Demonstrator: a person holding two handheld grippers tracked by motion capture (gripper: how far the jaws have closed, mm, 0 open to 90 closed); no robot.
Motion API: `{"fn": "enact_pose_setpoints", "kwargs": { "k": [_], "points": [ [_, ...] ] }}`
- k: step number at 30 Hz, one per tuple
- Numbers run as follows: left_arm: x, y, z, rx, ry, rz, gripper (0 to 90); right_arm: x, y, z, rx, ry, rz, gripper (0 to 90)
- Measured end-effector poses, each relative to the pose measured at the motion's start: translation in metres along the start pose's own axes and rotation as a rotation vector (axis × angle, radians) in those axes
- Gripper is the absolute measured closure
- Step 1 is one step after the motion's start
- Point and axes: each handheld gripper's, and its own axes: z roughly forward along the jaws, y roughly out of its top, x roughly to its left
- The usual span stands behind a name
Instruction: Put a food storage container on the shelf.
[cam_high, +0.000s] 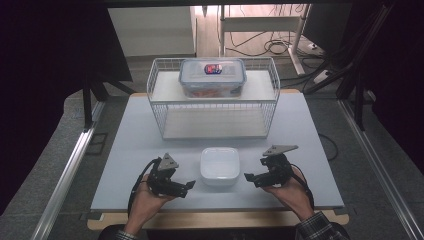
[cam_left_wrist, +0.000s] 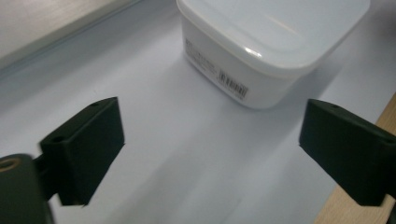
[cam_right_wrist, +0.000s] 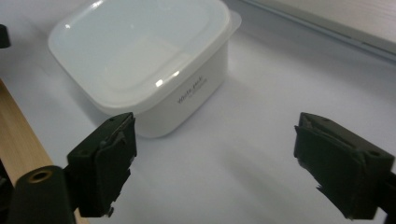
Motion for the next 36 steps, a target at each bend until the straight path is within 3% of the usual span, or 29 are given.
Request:
{"fn": "enact_pose_setpoints", "kwargs": {
  "k": [3,8,15,18,21,22,25,29,31,36],
  "points": [
    [0.002,0.006,-0.001,-0.016,-0.013,-0.005,12.3,0.001,0.005,-0.004,-0.028,0.000,0.004,22.1],
    [0.007,0.019,0.005,-0.051,-0.038,-0.015,16.1,0.006,0.015,-0.004,-0.060,0.041,-0.014,29.7],
    [0.009,0.039,0.025,-0.062,-0.111,-0.031,20.7,0.008,0.029,0.014,-0.036,0.058,-0.045,37.2],
    [0.011,0.043,0.037,-0.041,-0.132,-0.045,20.7,0.006,0.032,0.023,-0.034,0.092,-0.020,35.6],
    [0.017,0.044,0.048,-0.012,-0.201,-0.096,17.6,0.003,0.034,0.032,-0.015,0.122,0.007,31.1],
    [0.017,0.044,0.051,0.001,-0.211,-0.107,16.7,0.003,0.035,0.035,0.000,0.131,0.011,29.5],
    [0.019,0.041,0.057,0.002,-0.296,-0.123,19.5,0.001,0.034,0.044,0.020,0.175,0.048,27.8],
    [0.018,0.038,0.055,0.017,-0.319,-0.167,23.8,-0.002,0.032,0.043,0.039,0.223,0.105,34.0],
    [0.017,0.034,0.051,0.023,-0.330,-0.216,29.1,-0.003,0.029,0.038,0.046,0.233,0.119,42.1],
    [0.015,0.032,0.034,0.011,-0.302,-0.217,56.4,-0.001,0.024,0.024,0.032,0.236,0.159,59.3]
  ]
}}
